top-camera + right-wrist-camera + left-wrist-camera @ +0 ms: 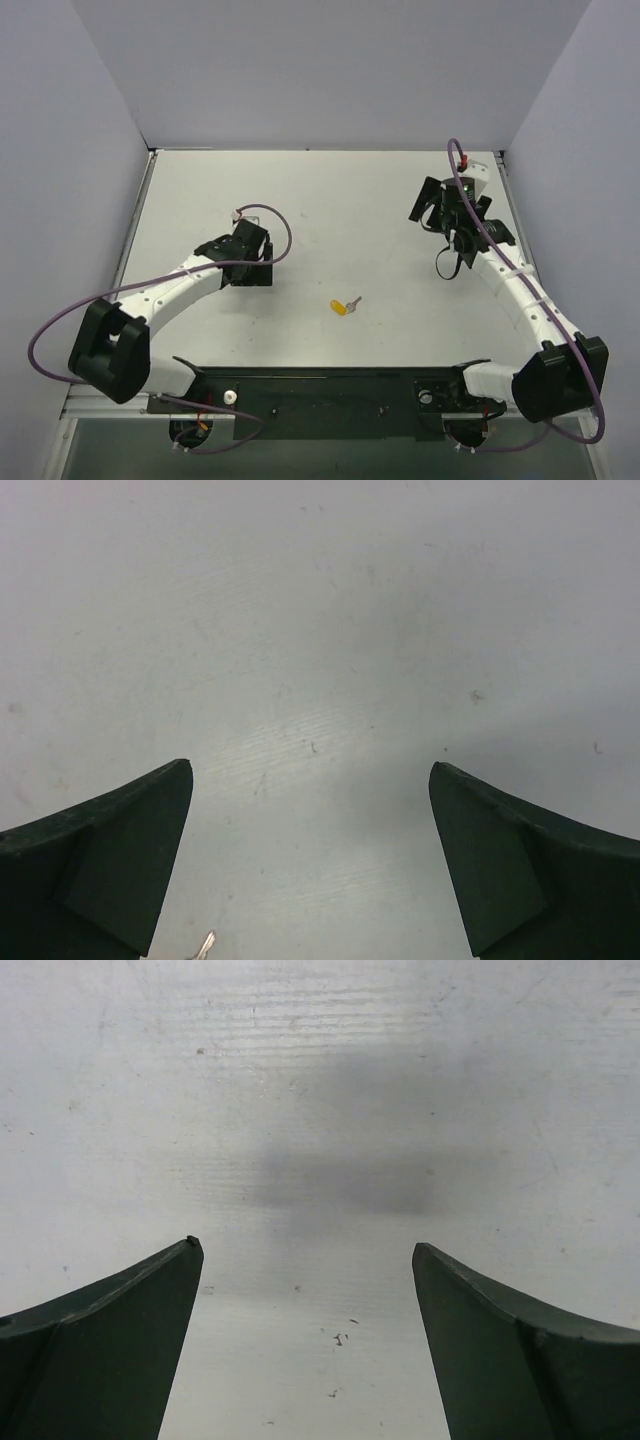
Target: Remove the keys from the keyring
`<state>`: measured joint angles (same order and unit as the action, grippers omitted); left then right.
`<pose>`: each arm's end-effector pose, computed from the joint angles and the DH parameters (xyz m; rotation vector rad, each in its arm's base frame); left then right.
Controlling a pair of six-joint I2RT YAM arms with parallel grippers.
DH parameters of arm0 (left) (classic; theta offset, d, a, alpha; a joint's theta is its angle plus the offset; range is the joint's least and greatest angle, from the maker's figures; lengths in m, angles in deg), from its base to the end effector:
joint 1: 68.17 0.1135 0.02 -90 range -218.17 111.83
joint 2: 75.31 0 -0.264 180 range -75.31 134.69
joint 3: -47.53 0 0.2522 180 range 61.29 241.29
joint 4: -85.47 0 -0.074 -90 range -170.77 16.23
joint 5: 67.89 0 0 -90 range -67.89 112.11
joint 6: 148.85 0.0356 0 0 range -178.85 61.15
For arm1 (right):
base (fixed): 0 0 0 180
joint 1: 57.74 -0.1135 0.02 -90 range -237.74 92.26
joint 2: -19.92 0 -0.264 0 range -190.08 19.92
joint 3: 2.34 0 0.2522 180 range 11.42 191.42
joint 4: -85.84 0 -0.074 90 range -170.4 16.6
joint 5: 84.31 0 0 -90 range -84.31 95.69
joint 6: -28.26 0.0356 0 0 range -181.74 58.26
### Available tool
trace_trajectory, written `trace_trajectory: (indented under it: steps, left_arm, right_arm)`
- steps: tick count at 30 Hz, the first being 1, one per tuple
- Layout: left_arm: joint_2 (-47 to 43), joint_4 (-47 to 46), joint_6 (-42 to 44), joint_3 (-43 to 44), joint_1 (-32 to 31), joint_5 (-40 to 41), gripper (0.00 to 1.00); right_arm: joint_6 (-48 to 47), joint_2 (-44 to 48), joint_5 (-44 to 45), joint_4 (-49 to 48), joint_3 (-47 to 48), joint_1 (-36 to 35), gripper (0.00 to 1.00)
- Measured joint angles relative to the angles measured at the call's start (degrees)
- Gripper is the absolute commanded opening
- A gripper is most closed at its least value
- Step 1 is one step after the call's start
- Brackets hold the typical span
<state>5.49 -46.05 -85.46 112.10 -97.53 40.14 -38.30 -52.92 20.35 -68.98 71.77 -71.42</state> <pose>0.2372 -0.1208 0.2061 -0.0302 2.6083 0.0908 0.2872 0.0606 0.3274 0.3319 1.9495 0.1677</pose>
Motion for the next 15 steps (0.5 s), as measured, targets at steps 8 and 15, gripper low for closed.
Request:
trace_trajectory:
  steps: [8, 15]
  left_arm:
    - [-15.3, 0.9, -1.7, -0.6, -2.9, 0.5, 0.97]
    - [-30.8, 2.2, -7.4, -2.8, -2.9, -3.4, 0.97]
  right_arm:
    - [10.3, 12.9, -7.1, 8.1, -0.4, -0.5, 1.0]
    - [22.4, 25.6, -16.2, 12.4, -9.2, 0.2, 0.98]
